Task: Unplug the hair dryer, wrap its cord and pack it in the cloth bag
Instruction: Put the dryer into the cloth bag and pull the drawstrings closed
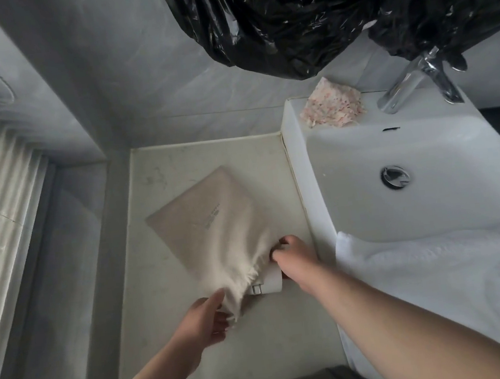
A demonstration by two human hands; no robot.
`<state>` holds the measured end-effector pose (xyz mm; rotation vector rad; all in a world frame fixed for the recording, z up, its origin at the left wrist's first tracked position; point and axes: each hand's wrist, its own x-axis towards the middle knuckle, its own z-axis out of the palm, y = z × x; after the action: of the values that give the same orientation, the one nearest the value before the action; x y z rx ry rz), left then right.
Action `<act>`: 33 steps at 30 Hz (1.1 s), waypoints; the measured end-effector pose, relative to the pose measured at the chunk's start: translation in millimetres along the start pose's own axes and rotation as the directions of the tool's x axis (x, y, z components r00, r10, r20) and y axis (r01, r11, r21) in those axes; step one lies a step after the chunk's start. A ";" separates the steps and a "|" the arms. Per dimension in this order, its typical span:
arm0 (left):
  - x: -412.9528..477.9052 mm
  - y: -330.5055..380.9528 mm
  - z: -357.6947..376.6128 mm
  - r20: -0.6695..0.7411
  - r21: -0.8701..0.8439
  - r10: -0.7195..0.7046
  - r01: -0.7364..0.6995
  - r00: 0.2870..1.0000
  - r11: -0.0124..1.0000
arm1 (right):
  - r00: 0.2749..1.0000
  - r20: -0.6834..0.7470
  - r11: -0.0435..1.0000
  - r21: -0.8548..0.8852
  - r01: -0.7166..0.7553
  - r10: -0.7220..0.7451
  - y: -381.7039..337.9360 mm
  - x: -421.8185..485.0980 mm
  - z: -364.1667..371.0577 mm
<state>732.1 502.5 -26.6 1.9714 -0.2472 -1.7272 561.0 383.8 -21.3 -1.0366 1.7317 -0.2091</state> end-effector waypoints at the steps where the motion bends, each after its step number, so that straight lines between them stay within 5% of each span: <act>1: 2.1 1.3 1.1 0.016 -0.029 -0.003 0.003 1.000 1.000 | 1.000 -0.004 1.000 0.012 -0.016 0.016 -1.0 1.3 0.9; 6: 5.1 8.2 -2.7 0.043 -0.064 0.023 -0.020 0.999 0.998 | 0.983 0.064 0.973 0.147 -0.180 0.172 16.6 25.7 5.1; 19: 5.0 11.8 -6.7 0.102 -0.144 -0.025 0.040 0.994 0.989 | 0.947 0.096 0.899 0.298 -0.320 0.306 13.1 32.3 11.1; 28: 10.1 15.5 -4.3 0.067 -0.251 0.012 0.005 0.998 0.968 | 0.961 0.163 0.947 0.199 -0.254 0.223 23.2 47.5 6.8; 33: 20.2 18.4 -3.1 -0.013 -0.249 0.033 -0.035 0.999 0.968 | 0.996 0.005 0.995 0.021 -0.093 0.093 43.7 11.8 -14.2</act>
<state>742.1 478.3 -35.3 1.7815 -0.0565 -1.6400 524.9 397.1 -48.9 -0.9381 1.7657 -0.1657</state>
